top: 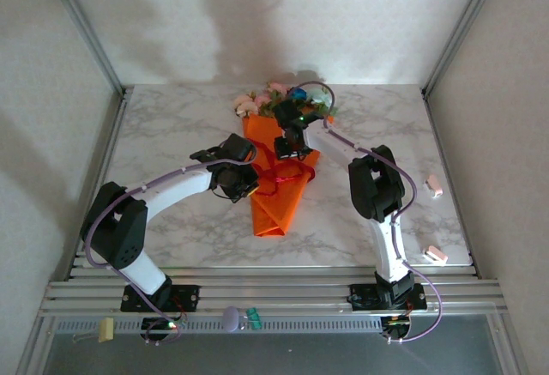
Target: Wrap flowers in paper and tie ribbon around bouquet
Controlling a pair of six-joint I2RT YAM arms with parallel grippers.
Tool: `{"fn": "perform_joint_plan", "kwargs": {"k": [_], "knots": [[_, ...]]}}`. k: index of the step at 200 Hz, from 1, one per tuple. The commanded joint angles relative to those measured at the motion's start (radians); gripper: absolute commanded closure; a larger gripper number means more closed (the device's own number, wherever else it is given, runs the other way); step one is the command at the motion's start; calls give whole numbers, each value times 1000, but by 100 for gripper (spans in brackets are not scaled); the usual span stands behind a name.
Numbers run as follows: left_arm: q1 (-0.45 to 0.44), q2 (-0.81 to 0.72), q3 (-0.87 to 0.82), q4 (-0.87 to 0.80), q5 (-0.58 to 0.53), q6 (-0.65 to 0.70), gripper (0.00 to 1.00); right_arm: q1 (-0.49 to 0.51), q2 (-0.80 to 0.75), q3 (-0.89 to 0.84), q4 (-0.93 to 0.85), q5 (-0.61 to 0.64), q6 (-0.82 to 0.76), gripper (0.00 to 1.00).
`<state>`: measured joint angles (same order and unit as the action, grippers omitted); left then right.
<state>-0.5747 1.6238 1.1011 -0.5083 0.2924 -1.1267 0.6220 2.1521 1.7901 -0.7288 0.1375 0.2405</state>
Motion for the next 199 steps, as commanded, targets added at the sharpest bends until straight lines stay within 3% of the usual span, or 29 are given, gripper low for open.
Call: {"fn": "perform_joint_plan", "kwargs": {"k": [1,88,199], "knots": [[-2,-28,-9,-1,4,-10,100,35,11,37,-14,14,-41,45],[-2,-28,-4,-2,4,-13,100,50,106,79,-80,120,-75,43],[-2,-25,9,-9,7,-10,100,-6,150,146,-146,137,-4,77]]}}
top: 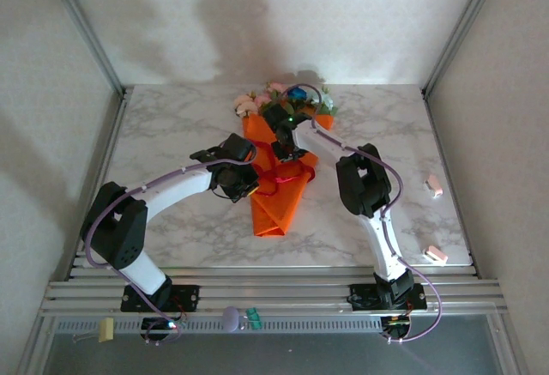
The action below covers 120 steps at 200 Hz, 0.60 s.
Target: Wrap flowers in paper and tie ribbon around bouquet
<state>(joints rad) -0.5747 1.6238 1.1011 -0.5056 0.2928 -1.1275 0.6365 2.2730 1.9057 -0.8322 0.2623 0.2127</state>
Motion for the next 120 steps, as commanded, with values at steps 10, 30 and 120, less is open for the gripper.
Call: {"fn": "perform_joint_plan", "kwargs": {"k": [10,30,120], "knots": [[-2,-25,9,-10,6,-9,100,-24,28,30,-41,12,25,80],[-2,-23,14,-13,6,-9,100,-28,27,28,-35,8,24,88],[15,-125,-18,-146,-70,15,100,-114,-131,-60,-1,89,82,100]]}}
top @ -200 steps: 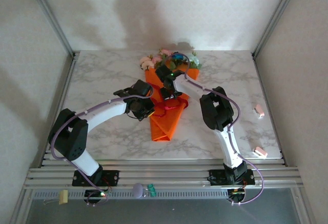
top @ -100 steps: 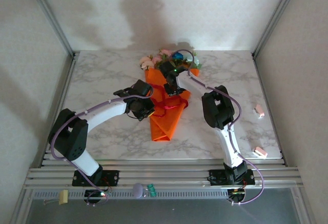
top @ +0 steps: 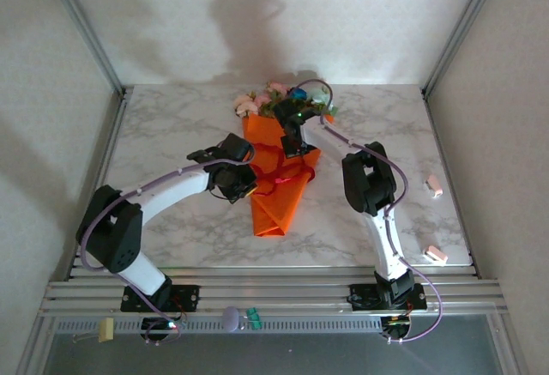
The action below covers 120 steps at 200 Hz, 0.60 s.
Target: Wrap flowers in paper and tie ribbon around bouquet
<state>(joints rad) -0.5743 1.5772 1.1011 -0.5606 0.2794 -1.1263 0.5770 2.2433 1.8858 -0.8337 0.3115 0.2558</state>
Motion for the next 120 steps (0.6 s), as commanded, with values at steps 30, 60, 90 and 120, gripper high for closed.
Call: {"fn": "perform_joint_plan", "kwargs": {"k": [30,60,90,120], "knots": [[62,-140,-48,-140,-98,26,100,-102,-147,-100,19,25,42,100],[95,-170,-27,-198,-142,46,100,-125,-176,-140,32,23,47,100],[135,-188,-8,-277,-226,89,100,-145,-200,-168,36,38,52,100],[191,-185,43,-285,-311,125,100,-177,-242,-205,47,41,58,100]]}}
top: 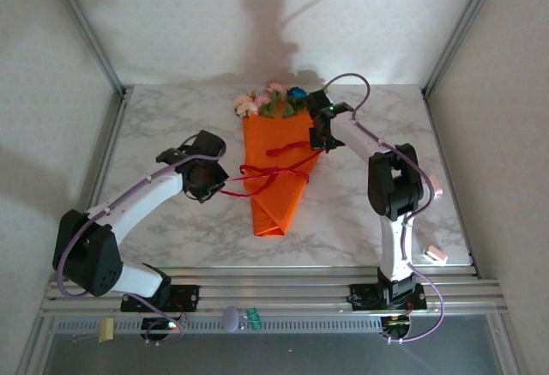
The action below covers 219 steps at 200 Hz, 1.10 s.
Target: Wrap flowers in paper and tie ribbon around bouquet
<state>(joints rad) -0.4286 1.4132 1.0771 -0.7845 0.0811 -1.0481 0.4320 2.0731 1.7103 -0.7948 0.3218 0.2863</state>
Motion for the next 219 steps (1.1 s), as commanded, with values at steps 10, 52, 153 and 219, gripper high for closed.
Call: {"fn": "perform_joint_plan", "kwargs": {"k": [10,52,153,219], "knots": [[69,-19,78,-28,-115,54,100,-41,-88,-39,10,27,32,100],[146,87,183,19,-98,98,100,-59,-124,-38,6,20,29,100],[221,290,401,-59,-304,262,100,-162,-199,-130,-9,4,128,100],[298,288,325,-10,-309,285,100,-310,-259,-282,15,-66,210,100]]}}
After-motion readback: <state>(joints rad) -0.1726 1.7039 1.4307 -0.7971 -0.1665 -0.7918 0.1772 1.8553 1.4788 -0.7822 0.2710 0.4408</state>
